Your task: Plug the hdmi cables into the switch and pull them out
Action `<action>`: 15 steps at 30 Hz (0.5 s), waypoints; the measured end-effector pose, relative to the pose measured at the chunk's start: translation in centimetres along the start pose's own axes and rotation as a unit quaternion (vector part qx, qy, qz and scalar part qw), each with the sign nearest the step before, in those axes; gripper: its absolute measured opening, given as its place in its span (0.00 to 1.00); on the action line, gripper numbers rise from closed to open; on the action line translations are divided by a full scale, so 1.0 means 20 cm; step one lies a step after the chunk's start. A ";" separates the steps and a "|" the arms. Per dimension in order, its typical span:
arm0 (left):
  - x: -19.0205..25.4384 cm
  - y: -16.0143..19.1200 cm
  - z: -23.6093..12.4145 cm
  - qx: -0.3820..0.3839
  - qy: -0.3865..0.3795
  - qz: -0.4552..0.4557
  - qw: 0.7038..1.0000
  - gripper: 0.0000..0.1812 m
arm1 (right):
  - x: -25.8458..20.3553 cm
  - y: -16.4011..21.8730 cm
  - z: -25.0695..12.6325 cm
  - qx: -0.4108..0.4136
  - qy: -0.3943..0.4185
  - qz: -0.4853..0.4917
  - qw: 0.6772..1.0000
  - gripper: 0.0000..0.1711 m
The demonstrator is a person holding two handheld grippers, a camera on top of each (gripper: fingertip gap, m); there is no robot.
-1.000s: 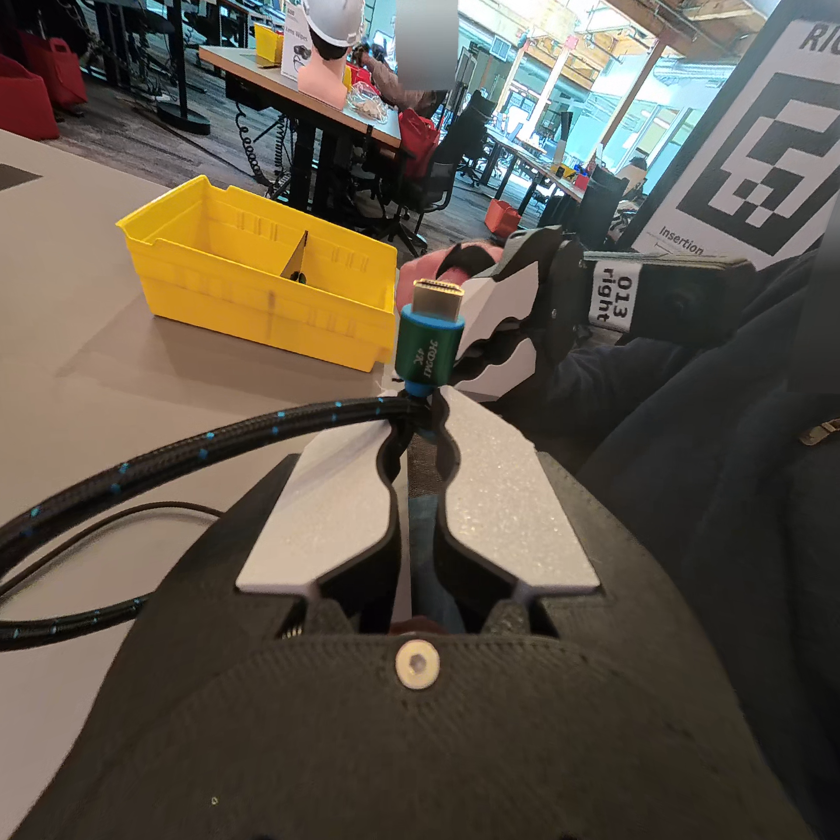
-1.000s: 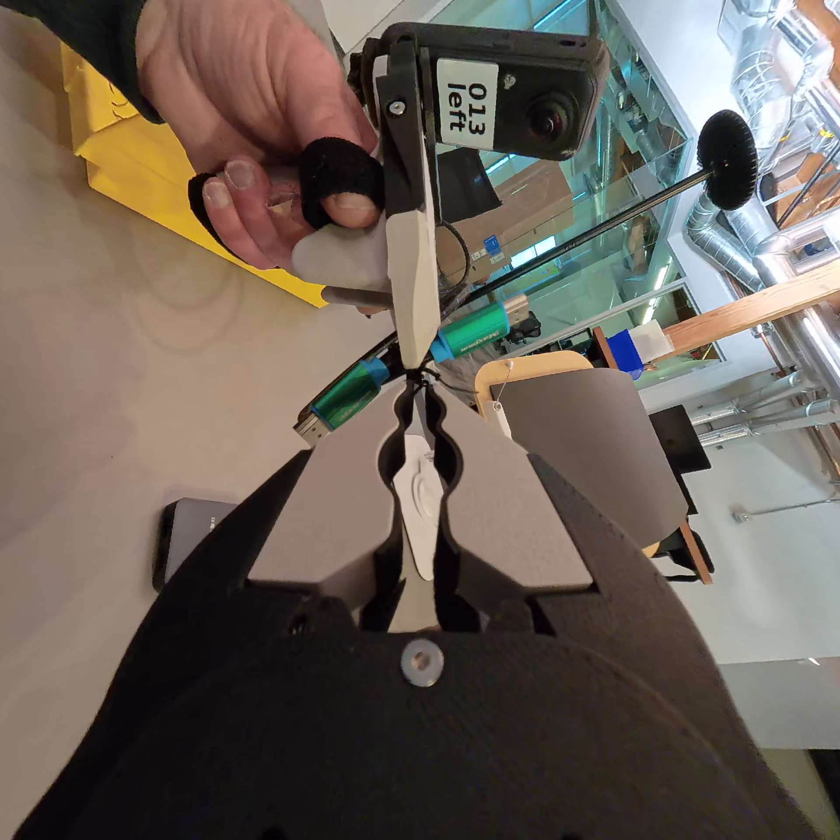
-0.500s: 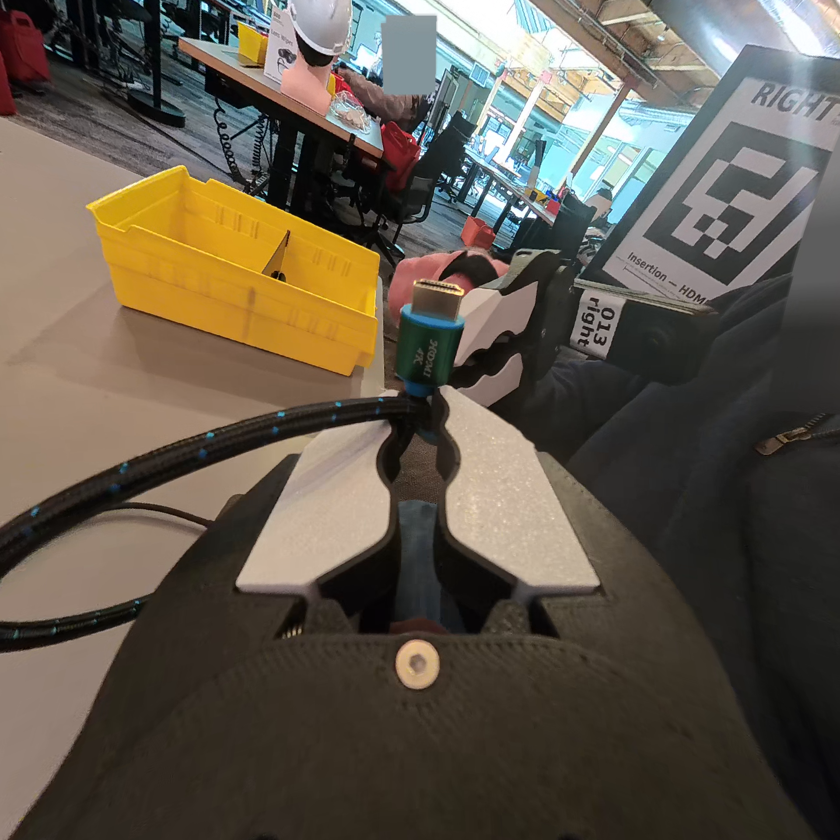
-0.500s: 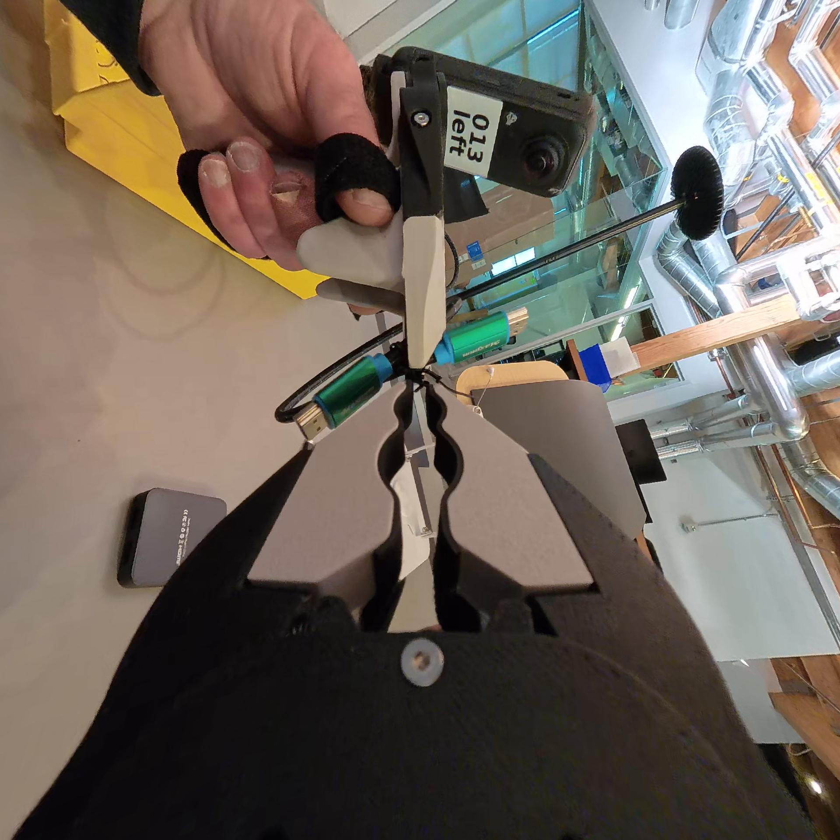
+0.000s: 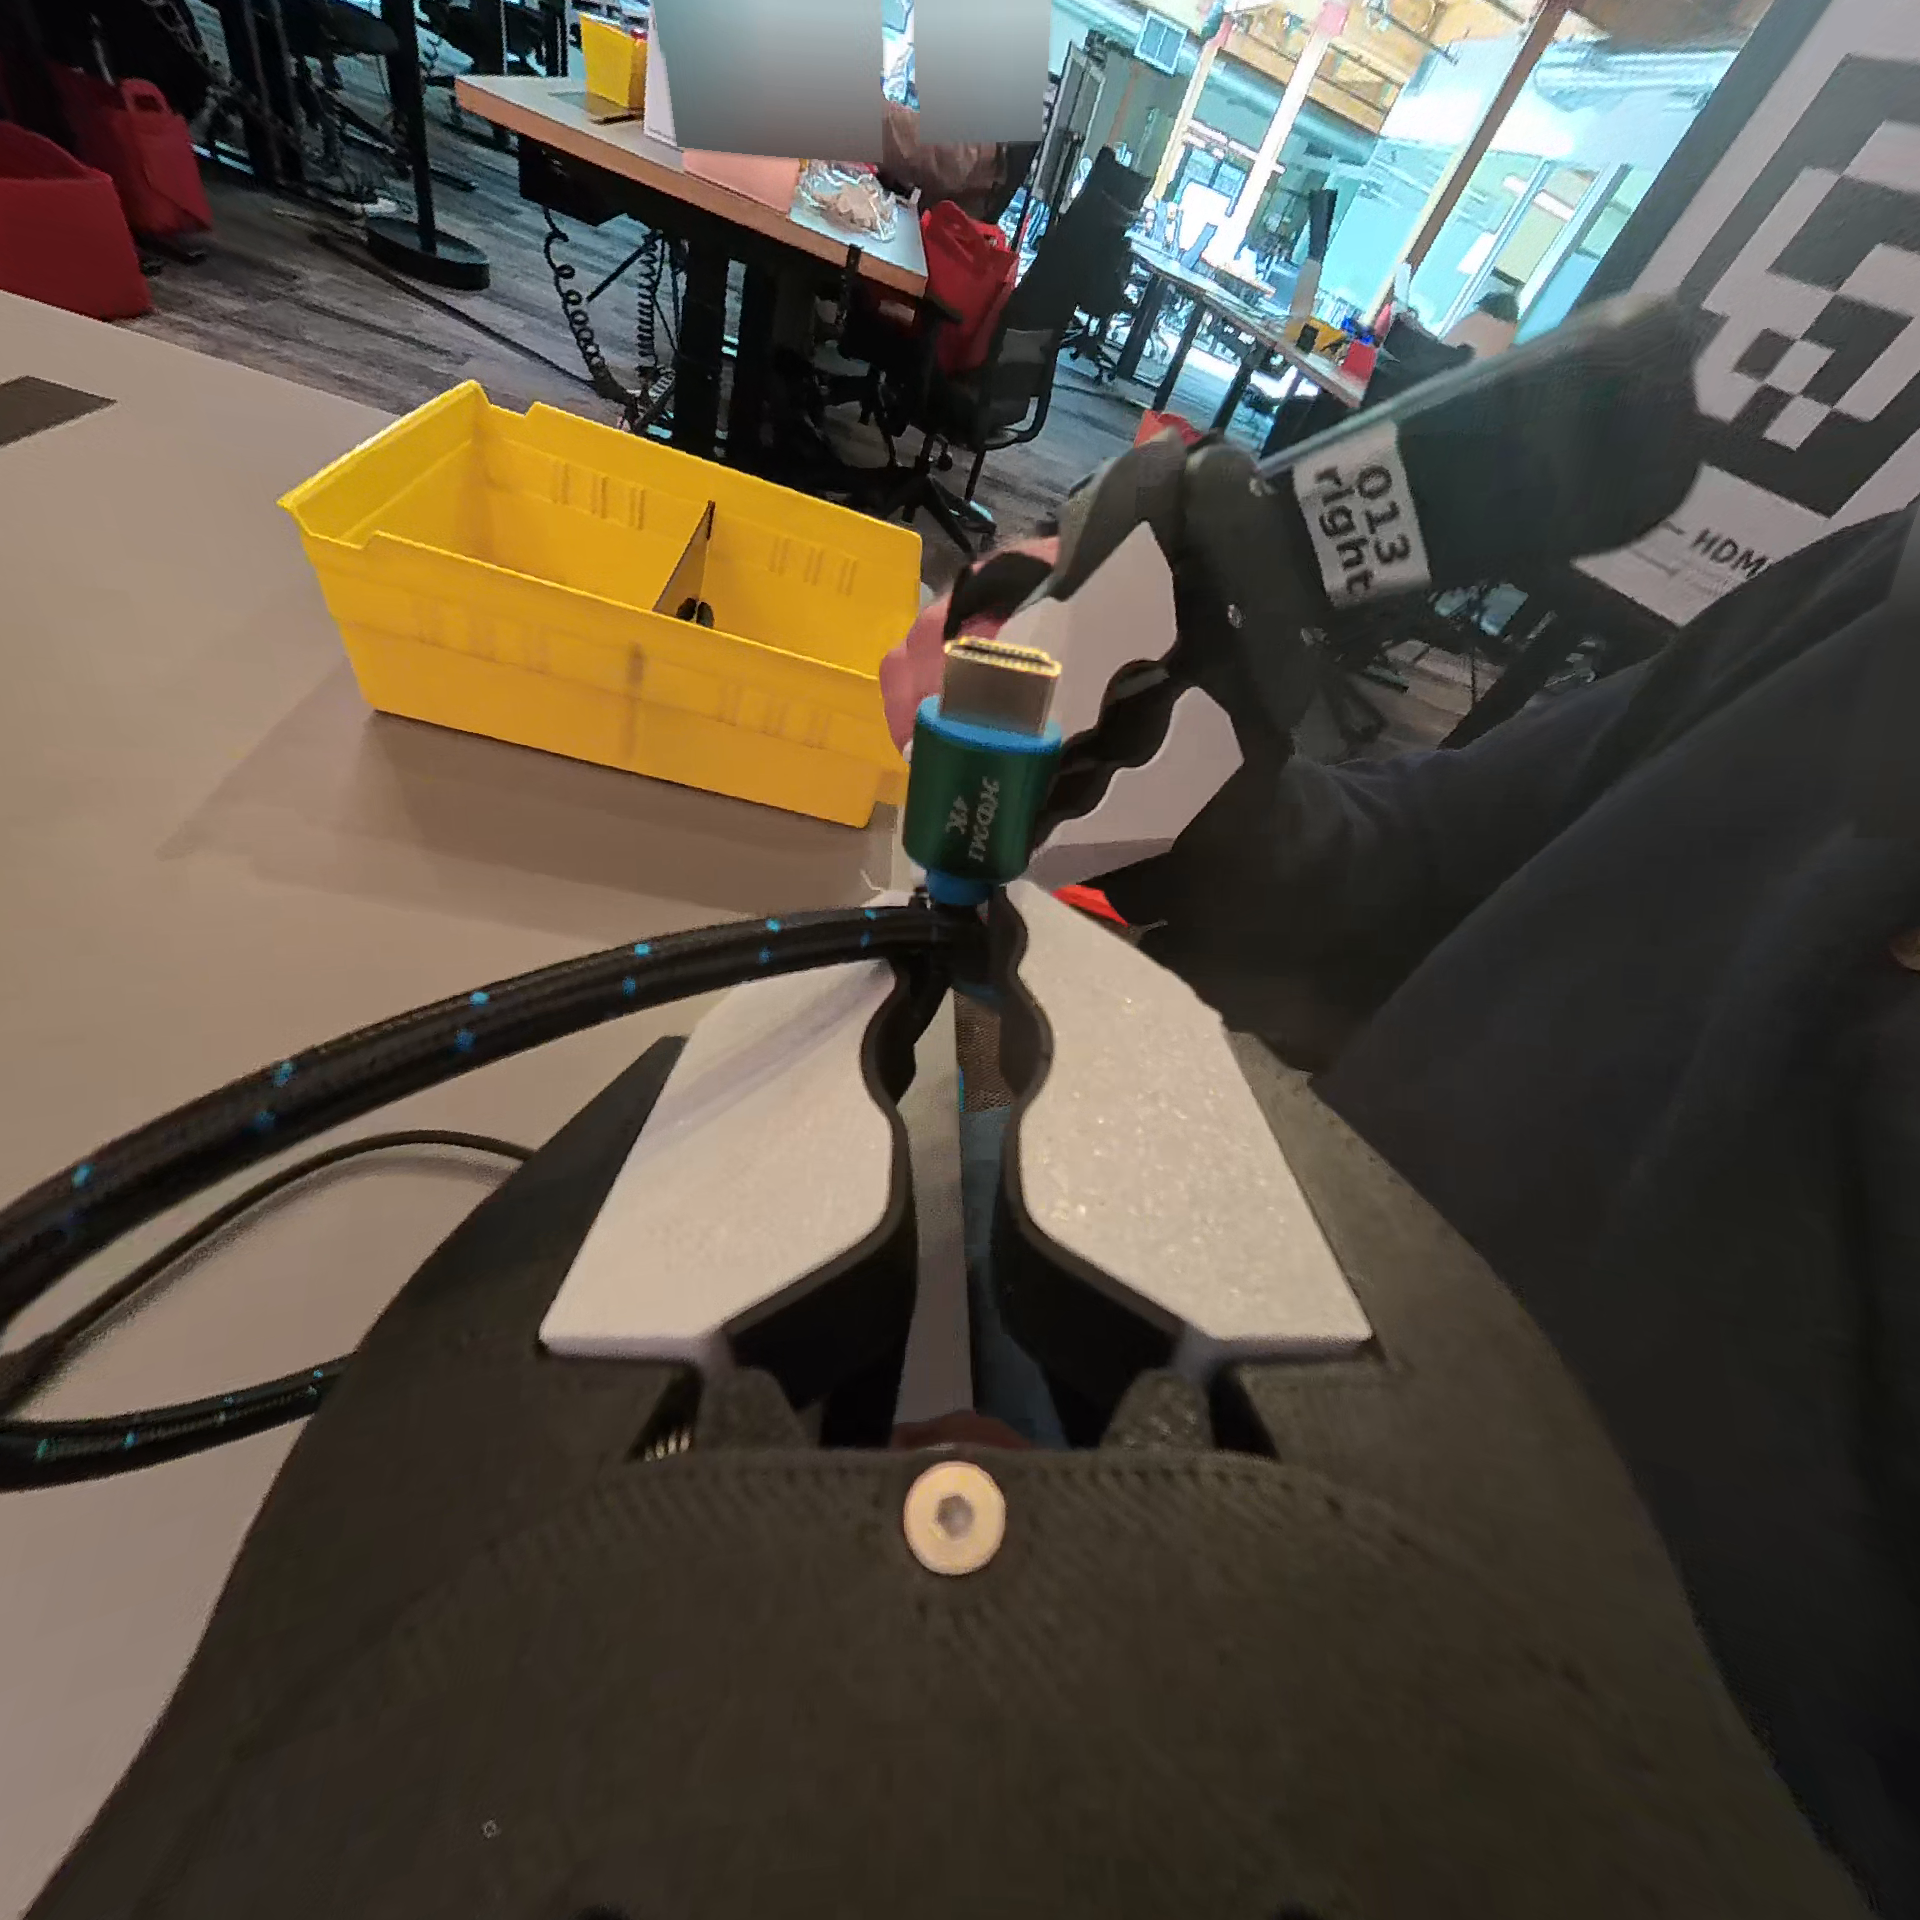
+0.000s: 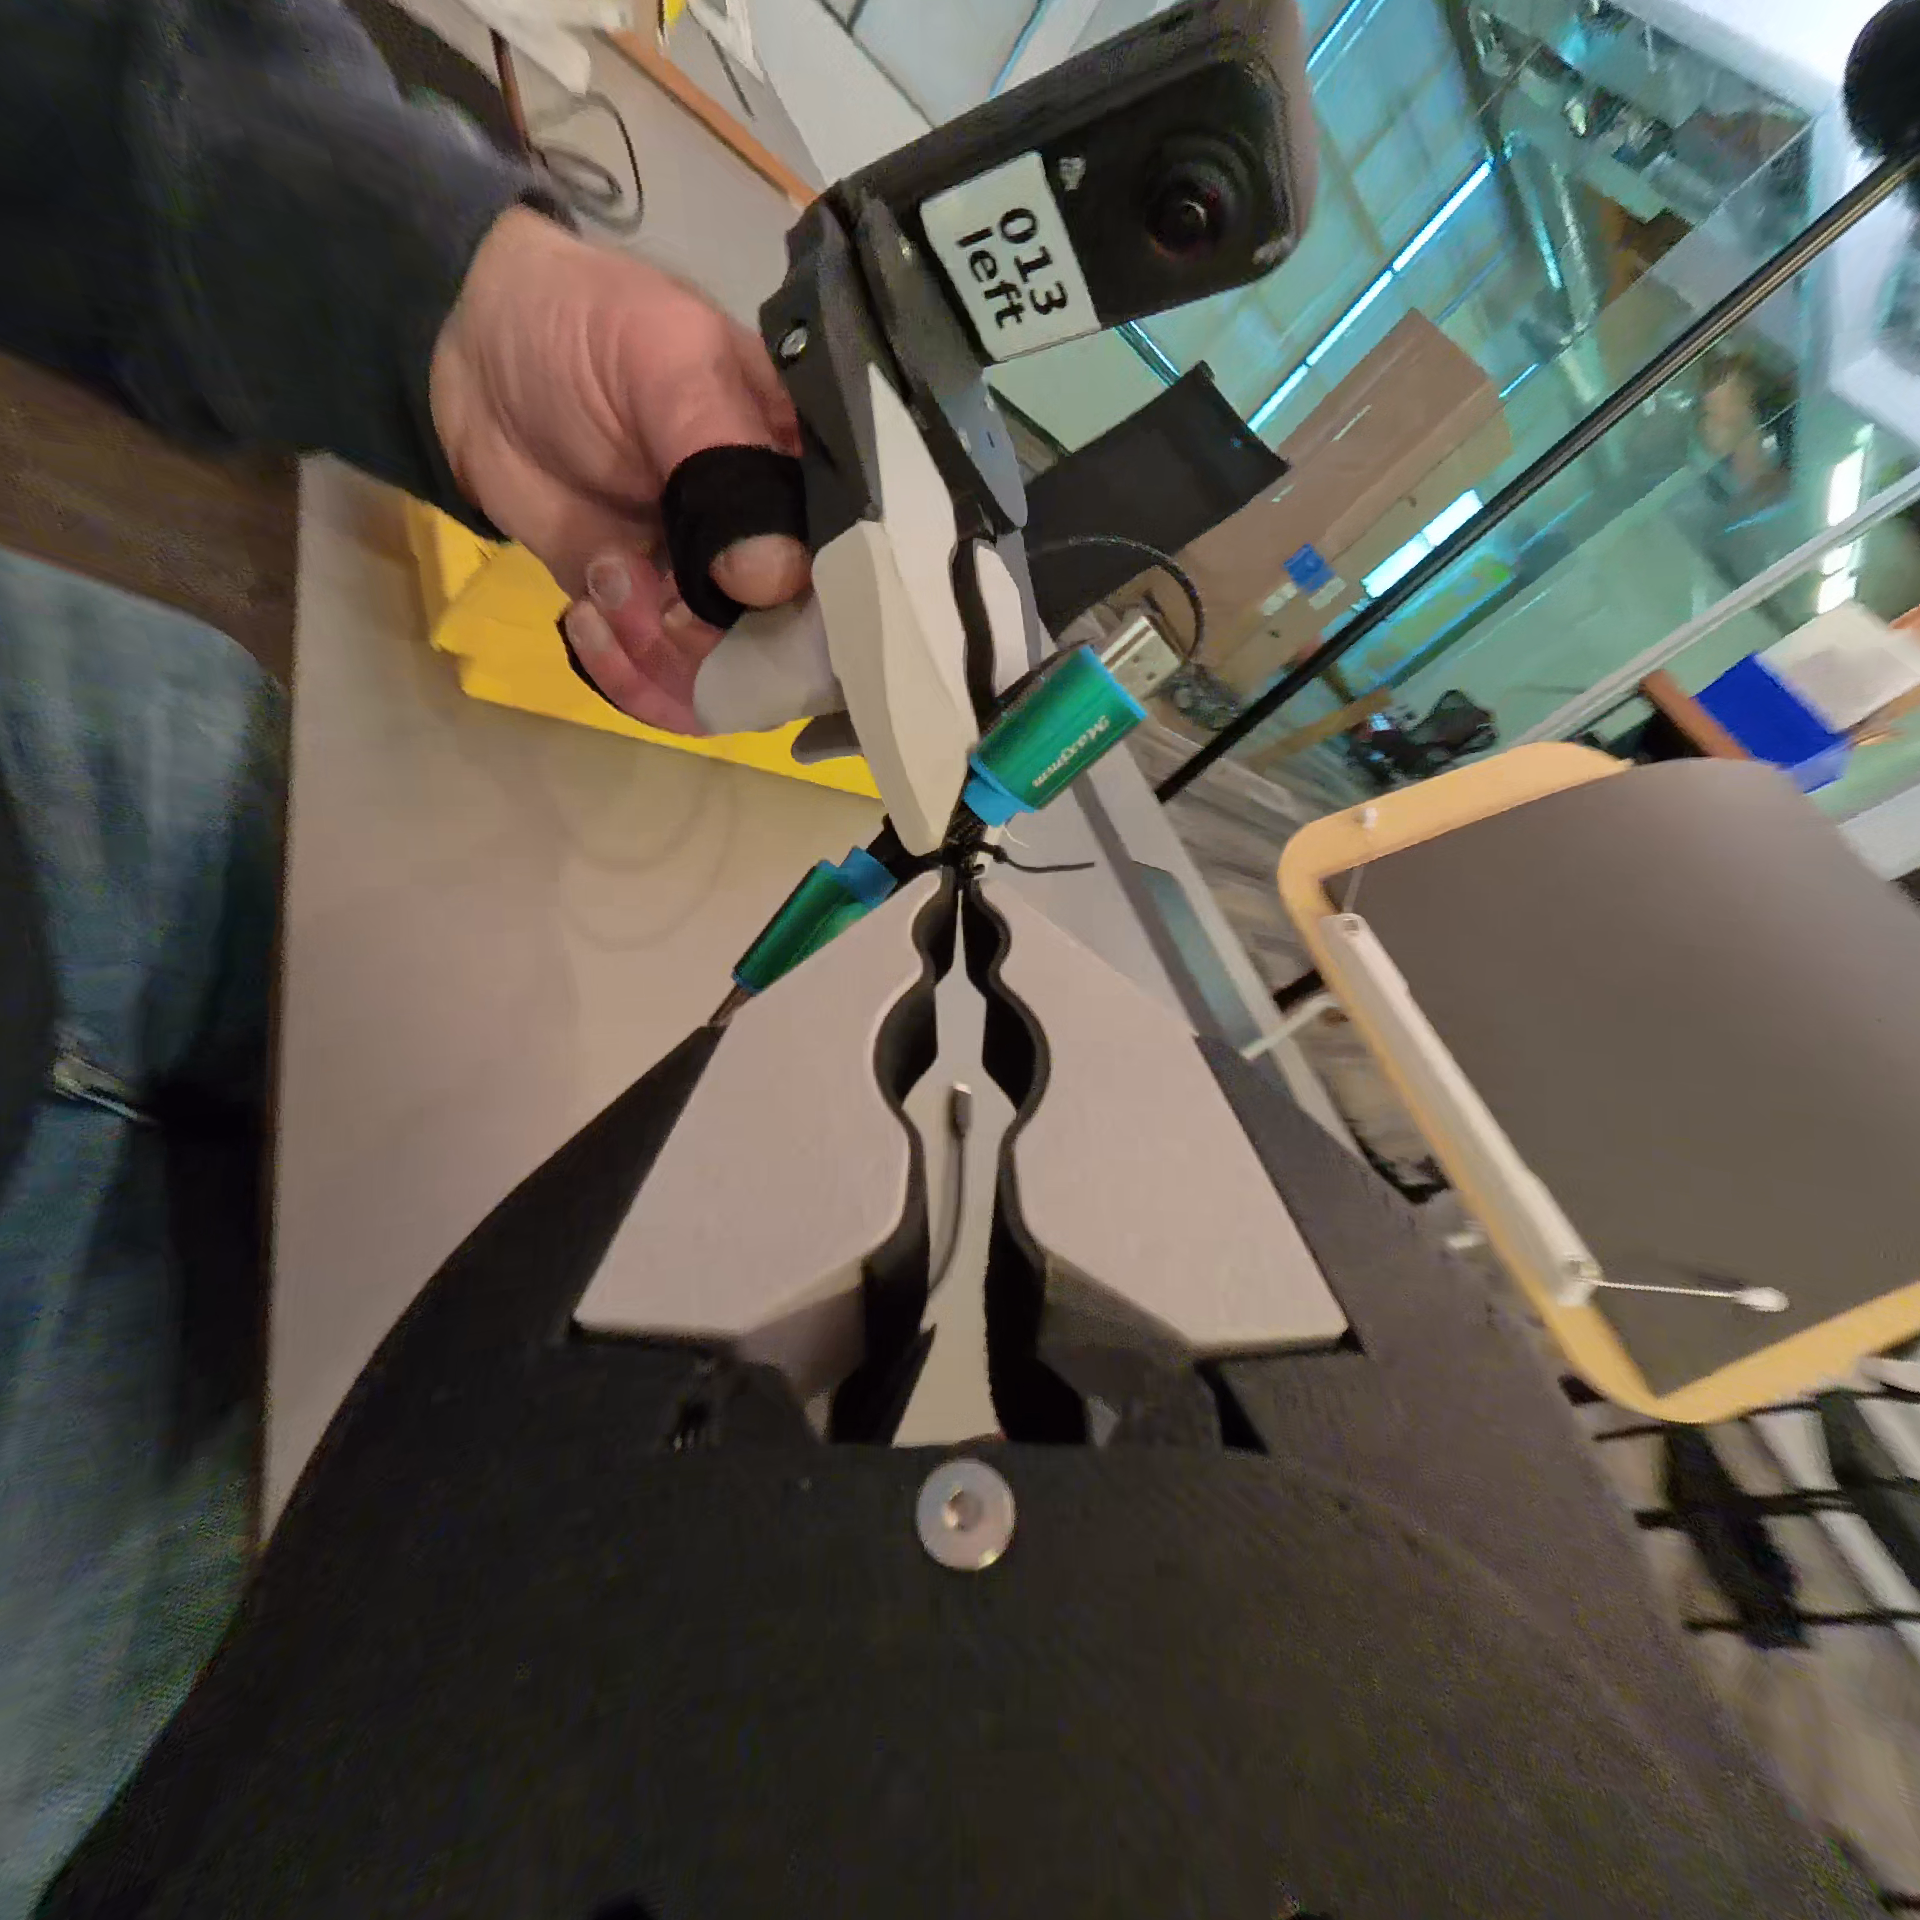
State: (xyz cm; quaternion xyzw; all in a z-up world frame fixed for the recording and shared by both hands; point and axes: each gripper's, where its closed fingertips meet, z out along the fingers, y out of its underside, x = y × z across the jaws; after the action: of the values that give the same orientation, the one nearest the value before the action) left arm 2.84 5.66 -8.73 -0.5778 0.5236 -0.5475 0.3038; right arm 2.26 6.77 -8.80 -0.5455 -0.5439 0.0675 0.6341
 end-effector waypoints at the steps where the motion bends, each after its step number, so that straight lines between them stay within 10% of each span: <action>1: 0.00 0.00 0.00 0.000 -0.003 0.005 1.000 0.06 | 0.00 0.00 0.00 0.008 -0.011 0.027 1.000 0.00; 8: -0.03 0.00 -0.02 -0.020 -0.052 0.068 0.996 0.06 | 0.03 -0.02 -0.04 0.093 -0.120 0.285 0.946 0.00; 15: -0.04 0.00 -0.02 -0.013 -0.052 0.068 0.996 0.06 | 0.02 0.01 -0.03 0.075 -0.107 0.259 0.957 0.03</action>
State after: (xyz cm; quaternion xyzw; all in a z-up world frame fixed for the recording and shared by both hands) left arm 2.53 6.44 -8.81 -0.5728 0.5521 -0.4878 0.3593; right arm 2.98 6.80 -8.52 -0.6079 -0.4423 0.3282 0.5720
